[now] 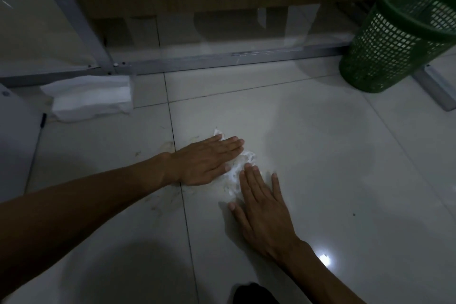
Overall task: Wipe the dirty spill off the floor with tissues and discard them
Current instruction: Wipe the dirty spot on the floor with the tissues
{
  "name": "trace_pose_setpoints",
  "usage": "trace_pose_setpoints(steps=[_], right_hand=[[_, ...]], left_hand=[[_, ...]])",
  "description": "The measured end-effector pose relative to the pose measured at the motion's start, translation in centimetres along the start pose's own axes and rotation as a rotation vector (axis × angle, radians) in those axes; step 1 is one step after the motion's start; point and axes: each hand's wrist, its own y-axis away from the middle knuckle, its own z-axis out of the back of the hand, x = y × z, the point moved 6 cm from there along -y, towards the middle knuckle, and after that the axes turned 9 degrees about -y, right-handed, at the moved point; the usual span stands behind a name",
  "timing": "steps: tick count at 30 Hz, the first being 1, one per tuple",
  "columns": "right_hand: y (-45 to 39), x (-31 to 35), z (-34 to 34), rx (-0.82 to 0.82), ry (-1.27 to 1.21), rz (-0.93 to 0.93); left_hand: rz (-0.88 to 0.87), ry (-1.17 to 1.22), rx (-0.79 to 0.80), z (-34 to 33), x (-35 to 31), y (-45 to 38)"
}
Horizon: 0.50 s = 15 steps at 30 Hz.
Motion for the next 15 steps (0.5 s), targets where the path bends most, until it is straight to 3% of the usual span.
trace_pose_setpoints(steps=[15], right_hand=[[0.3, -0.1, 0.1, 0.002, -0.018, 0.066]], left_hand=[[-0.001, 0.051, -0.055, -0.8, -2.2, 2.6]])
